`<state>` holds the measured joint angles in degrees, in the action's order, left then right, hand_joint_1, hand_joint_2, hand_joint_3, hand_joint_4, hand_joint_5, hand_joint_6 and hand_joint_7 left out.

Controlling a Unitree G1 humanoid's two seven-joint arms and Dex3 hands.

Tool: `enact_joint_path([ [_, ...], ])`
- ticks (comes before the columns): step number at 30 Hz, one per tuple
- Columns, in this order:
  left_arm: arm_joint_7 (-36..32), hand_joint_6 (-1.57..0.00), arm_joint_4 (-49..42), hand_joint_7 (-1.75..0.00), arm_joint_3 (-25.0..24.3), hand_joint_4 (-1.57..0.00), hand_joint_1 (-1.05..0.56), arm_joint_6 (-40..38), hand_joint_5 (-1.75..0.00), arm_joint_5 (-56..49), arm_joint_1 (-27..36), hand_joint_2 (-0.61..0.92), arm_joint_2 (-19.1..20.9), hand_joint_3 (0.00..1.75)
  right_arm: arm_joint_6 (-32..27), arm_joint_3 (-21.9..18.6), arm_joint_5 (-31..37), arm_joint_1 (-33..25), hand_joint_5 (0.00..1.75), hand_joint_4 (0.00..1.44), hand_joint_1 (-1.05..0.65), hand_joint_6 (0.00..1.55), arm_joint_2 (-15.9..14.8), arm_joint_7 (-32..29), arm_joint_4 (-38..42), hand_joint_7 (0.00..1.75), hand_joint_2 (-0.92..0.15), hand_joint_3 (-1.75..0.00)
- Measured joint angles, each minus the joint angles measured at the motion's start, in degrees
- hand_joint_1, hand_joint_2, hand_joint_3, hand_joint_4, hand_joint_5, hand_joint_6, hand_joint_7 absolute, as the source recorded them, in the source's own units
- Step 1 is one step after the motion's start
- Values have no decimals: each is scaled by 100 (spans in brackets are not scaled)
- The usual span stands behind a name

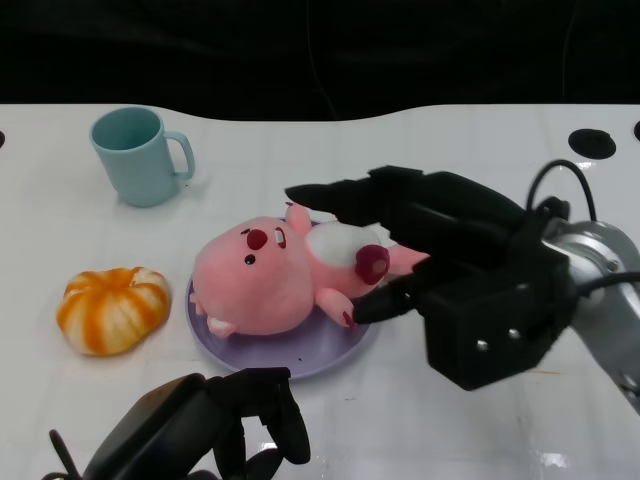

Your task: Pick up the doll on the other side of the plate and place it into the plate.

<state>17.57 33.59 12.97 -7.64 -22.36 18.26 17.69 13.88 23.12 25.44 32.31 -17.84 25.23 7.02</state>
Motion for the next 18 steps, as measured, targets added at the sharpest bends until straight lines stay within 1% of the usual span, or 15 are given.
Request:
enact_joint_path([
  [2, 0, -67, 0, -132, -8, -69, -19, 6, -165, 2, 0, 59, 3, 102, 82, -146, -146, -192, 52, 0, -81, 17, -113, 4, -121, 5, -92, -21],
  [4, 0, -67, -2, -132, -18, -69, -18, 17, -165, 6, -2, 58, 5, 103, 150, -274, -279, -376, 60, 2, -78, 21, -229, 9, -260, 7, -92, -21],
  [6, 0, -68, -2, -132, -23, -69, -19, 33, -165, 4, -8, 57, 6, 104, 176, -420, -378, -602, 66, 8, -75, 27, -309, 10, -403, 10, -92, -19],
  [7, 0, -68, -1, -131, -27, -69, -20, 37, -164, 3, -8, 57, 8, 104, 179, -478, -419, -708, 70, 14, -72, 30, -352, 9, -460, 11, -92, -18],
  [9, 1, -68, 0, -131, -40, -69, -20, 34, -164, 3, -10, 57, 8, 104, 178, -607, -477, -933, 75, 21, -68, 35, -439, 9, -562, 13, -92, -18],
  [10, 1, -68, 0, -131, -48, -69, -20, 28, -164, 3, -10, 57, 8, 104, 178, -677, -502, -1032, 82, 24, -65, 39, -474, 9, -610, 16, -92, -19],
  [12, 2, -68, 0, -131, -71, -69, -19, 22, -164, 4, -15, 58, 11, 104, 173, -775, -560, -1199, 87, 27, -62, 45, -567, 17, -722, 20, -92, -19],
  [13, 3, -68, 0, -131, -80, -69, -19, 22, -164, 5, -17, 58, 12, 104, 163, -844, -619, -1275, 93, 30, -57, 50, -611, 34, -781, 23, -92, -16],
  [15, 3, -68, -1, -131, -90, -69, -19, 20, -164, 9, -18, 58, 15, 104, 153, -951, -747, -1398, 101, 34, -52, 55, -685, 65, -892, 28, -92, -11],
  [16, 4, -68, -1, -131, -91, -69, -19, 20, -165, 12, -20, 58, 15, 104, 144, -1008, -870, -1472, 105, 38, -45, 59, -691, 96, -929, 32, -91, -7],
  [18, 4, -68, -2, -132, -96, -68, -19, 19, -165, 16, -23, 58, 16, 103, 96, -1117, -1122, -1622, 109, 42, -35, 63, -691, 158, -996, 35, -89, -5],
])
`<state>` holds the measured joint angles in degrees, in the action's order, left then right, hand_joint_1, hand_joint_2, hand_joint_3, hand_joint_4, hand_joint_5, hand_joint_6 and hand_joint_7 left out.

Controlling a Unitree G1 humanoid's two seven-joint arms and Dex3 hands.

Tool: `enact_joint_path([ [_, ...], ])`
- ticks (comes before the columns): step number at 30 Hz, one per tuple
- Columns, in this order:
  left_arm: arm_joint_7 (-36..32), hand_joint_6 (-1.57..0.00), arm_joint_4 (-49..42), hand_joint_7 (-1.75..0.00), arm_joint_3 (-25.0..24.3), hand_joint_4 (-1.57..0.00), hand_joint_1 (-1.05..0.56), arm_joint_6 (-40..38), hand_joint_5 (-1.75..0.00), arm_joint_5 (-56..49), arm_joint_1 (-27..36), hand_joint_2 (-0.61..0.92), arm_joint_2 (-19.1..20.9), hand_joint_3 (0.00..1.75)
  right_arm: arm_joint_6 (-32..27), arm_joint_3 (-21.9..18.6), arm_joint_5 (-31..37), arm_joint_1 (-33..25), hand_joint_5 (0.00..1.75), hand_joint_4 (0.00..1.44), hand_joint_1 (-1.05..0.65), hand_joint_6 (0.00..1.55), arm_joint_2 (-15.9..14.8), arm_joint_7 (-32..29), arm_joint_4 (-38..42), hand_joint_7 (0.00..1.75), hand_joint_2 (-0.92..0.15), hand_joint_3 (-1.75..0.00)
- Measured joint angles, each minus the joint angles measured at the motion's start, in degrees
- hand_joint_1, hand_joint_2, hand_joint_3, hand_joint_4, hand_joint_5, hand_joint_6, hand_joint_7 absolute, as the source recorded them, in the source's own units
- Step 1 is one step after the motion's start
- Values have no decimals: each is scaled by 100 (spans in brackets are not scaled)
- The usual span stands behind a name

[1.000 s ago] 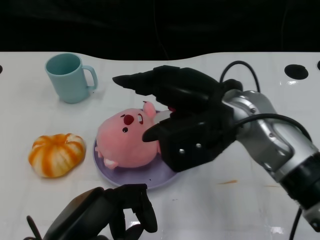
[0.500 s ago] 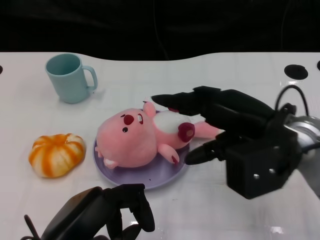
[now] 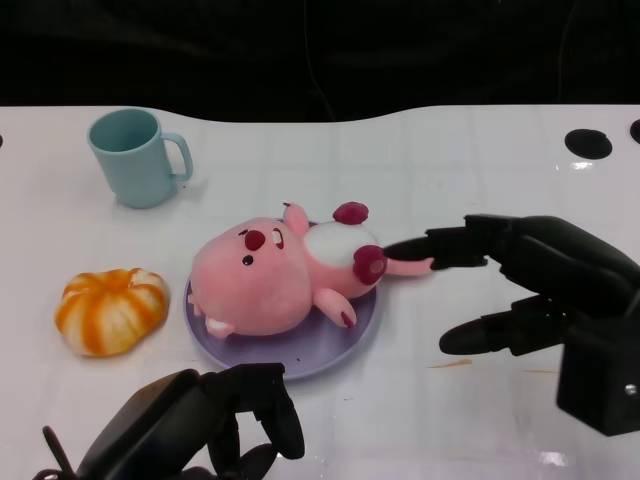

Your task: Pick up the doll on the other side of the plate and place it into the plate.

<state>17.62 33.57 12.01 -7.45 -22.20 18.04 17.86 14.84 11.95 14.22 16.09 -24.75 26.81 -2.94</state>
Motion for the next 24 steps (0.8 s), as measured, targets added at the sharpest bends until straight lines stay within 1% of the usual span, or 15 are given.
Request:
enact_joint_path([
  [1, 1, -68, 0, -132, -4, -68, -20, -1, -166, 0, -3, 58, 1, 103, -49, -37, -100, -94, 111, 47, -26, 67, -5, 38, -54, 38, -89, -4],
  [3, 6, -67, 0, -133, -16, -68, -20, -11, -166, 0, -8, 59, 6, 103, -167, -93, -270, -274, 112, 53, -18, 72, -35, 154, -177, 41, -90, -4],
  [4, 13, -67, 0, -133, -24, -67, -19, -23, -166, 0, -9, 59, 12, 103, -284, -135, -324, -369, 114, 57, -12, 77, -65, 223, -278, 43, -91, -7],
  [5, 27, -67, 0, -133, -33, -67, -19, -28, -167, 1, -12, 59, 21, 103, -445, -193, -401, -474, 114, 63, -6, 85, -112, 308, -411, 45, -91, -15],
  [6, 37, -67, 0, -133, -41, -67, -19, -28, -167, 3, -14, 59, 28, 103, -599, -238, -454, -558, 112, 67, -3, 89, -176, 385, -546, 44, -86, -29],
  [8, 41, -67, 0, -133, -49, -68, -19, -27, -167, 14, -19, 59, 33, 103, -836, -314, -547, -706, 121, 77, 3, 100, -258, 506, -751, 46, -64, -78],
  [9, 43, -67, -1, -133, -51, -68, -19, -27, -167, 32, -22, 59, 34, 103, -931, -360, -624, -783, 123, 82, 5, 103, -275, 557, -841, 48, -58, -94],
  [10, 44, -67, -1, -134, -54, -68, -19, -25, -167, 51, -25, 59, 36, 103, -1021, -409, -704, -864, 124, 84, 7, 104, -285, 596, -939, 50, -54, -102],
  [12, 45, -67, -3, -134, -61, -68, -19, -24, -167, 90, -31, 59, 42, 103, -1165, -460, -804, -1028, 132, 89, 7, 104, -308, 641, -1146, 62, -48, -116],
  [13, 46, -67, -3, -134, -63, -68, -19, -24, -168, 95, -34, 59, 44, 103, -1226, -463, -830, -1104, 141, 90, 6, 99, -310, 660, -1247, 78, -44, -123],
  [14, 47, -67, -2, -134, -63, -68, -19, -24, -168, 96, -38, 59, 46, 103, -1310, -467, -828, -1182, 149, 89, 5, 96, -316, 668, -1353, 91, -42, -127],
  [16, 48, -67, -2, -134, -69, -68, -19, -28, -168, 98, -41, 59, 52, 103, -1508, -471, -804, -1316, 158, 87, 4, 91, -337, 665, -1595, 106, -39, -132],
  [17, 48, -67, -1, -134, -73, -68, -19, -28, -167, 99, -43, 59, 59, 102, -1590, -475, -778, -1374, 165, 85, 3, 88, -342, 658, -1713, 118, -37, -137],
  [20, 48, -67, -2, -133, -97, -68, -19, -27, -167, 101, -44, 59, 101, 102, -1688, -475, -698, -1457, 173, 87, 0, 82, -342, 566, -1882, 141, -33, -144],
  [24, 48, -67, -2, -133, -111, -68, -20, -24, -167, 133, -43, 59, 153, 101, -1570, -454, -567, -1524, 175, 91, 0, 75, -295, 342, -1722, 155, -34, -140],
])
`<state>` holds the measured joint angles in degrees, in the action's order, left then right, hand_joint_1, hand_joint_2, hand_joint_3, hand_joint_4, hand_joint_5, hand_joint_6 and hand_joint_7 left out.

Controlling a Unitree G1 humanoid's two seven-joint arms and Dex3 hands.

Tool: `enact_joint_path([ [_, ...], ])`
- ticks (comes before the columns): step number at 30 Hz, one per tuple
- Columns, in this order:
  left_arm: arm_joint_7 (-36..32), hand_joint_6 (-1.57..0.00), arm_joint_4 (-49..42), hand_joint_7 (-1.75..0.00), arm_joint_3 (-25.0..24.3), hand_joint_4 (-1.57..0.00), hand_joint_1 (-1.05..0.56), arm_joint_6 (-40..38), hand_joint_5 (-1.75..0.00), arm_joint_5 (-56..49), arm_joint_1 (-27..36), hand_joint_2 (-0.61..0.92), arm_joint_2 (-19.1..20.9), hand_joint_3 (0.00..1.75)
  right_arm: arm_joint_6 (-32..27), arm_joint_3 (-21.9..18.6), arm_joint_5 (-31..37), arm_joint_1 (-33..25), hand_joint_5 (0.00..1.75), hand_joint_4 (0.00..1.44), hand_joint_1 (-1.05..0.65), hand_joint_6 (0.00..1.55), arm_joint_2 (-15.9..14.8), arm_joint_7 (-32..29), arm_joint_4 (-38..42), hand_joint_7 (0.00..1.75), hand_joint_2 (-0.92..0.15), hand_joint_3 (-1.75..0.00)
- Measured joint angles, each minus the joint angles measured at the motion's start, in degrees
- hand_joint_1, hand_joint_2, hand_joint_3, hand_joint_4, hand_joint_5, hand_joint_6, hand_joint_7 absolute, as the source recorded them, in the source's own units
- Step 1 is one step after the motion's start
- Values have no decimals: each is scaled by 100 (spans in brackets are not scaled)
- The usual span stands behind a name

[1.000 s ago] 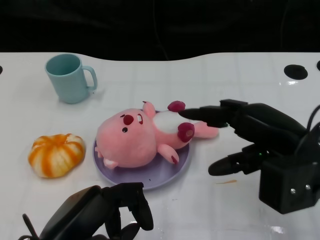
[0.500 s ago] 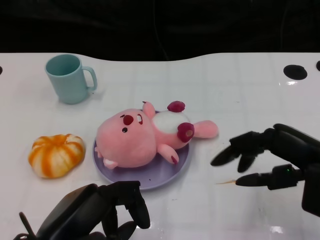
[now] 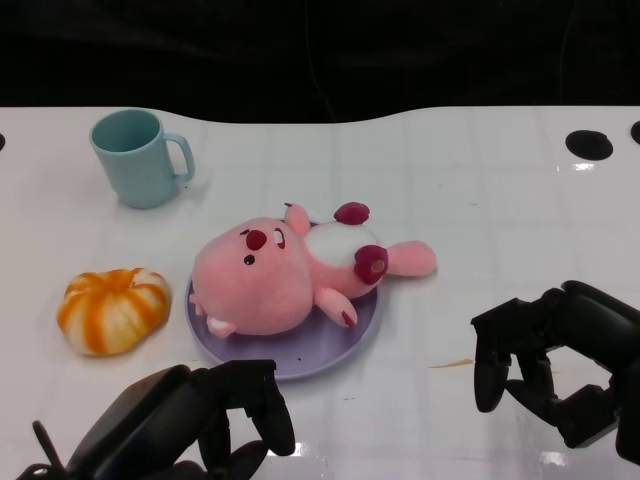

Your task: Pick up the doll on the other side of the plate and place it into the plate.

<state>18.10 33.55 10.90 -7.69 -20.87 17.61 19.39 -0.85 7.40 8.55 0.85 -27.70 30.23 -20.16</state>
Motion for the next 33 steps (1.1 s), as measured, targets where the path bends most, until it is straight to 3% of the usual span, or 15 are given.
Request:
enact_joint_path([
  [9, -1, -67, -103, -133, -139, -68, -20, 263, -168, 168, 90, 61, 26, 100, 510, 57, 220, -61, 175, 82, -2, 70, 172, -409, 585, 162, -34, -137],
  [15, -2, -67, -152, -132, -208, -67, -21, 424, -168, 231, 170, 62, 40, 98, 699, 144, 432, -57, 175, 91, -5, 71, 196, -515, 802, 162, -34, -137],
  [22, -3, -66, -257, -133, -249, -66, -19, 614, -167, 243, 181, 63, 68, 97, 876, 247, 594, -19, 175, 85, -6, 72, 204, -592, 947, 158, -32, -136],
  [33, -2, -65, -271, -136, -263, -66, -20, 622, -168, 277, 186, 64, 99, 96, 1014, 261, 720, 28, 175, 90, -7, 76, 210, -623, 1020, 156, -33, -137],
])
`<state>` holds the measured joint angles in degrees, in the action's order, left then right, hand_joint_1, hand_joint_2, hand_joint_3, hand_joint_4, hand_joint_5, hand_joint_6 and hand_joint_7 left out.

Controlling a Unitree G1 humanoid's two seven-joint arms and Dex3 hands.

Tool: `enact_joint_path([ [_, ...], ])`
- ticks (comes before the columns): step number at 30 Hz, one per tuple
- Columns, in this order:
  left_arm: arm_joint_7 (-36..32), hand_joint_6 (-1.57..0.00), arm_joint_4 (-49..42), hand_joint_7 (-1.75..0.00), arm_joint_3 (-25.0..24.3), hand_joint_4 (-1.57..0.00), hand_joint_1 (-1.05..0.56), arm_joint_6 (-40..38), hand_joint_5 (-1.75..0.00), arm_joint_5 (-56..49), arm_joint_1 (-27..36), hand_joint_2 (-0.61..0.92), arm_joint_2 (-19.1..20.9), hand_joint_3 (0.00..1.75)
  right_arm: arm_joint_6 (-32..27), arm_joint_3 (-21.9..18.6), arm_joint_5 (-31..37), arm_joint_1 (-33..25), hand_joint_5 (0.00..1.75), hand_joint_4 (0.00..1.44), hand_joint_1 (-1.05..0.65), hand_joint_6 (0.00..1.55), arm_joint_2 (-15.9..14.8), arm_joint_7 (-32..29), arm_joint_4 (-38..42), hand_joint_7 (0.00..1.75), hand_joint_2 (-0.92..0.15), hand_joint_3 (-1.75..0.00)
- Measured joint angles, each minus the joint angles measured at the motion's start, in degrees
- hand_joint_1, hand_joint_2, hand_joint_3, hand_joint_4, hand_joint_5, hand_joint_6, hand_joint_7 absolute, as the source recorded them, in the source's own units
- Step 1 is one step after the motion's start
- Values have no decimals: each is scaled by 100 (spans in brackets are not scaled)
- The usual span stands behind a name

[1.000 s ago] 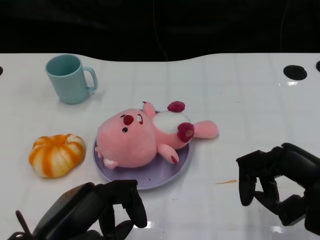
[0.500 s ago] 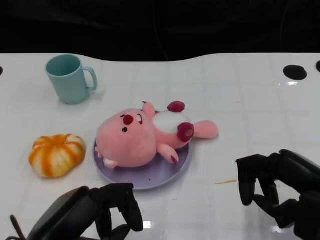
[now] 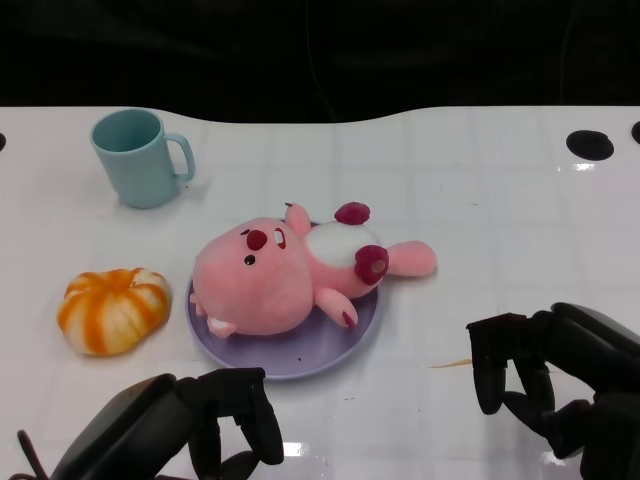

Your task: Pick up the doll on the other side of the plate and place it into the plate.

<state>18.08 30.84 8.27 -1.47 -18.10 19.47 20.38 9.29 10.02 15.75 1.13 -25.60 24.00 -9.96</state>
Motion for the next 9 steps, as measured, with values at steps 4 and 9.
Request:
enact_joint_path([
  [4, 0, -64, -24, -135, -8, -65, -21, 3, -167, 0, 0, 64, 21, 95, 2, 1, 4, 35, 175, 89, -6, 77, 0, 2, 0, 155, -32, -137],
  [9, 1, -65, -24, -134, -71, -66, -21, 3, -167, 11, 0, 65, 25, 94, 3, 3, 31, 45, 175, 88, -6, 77, 0, 2, 0, 153, -33, -136],
])
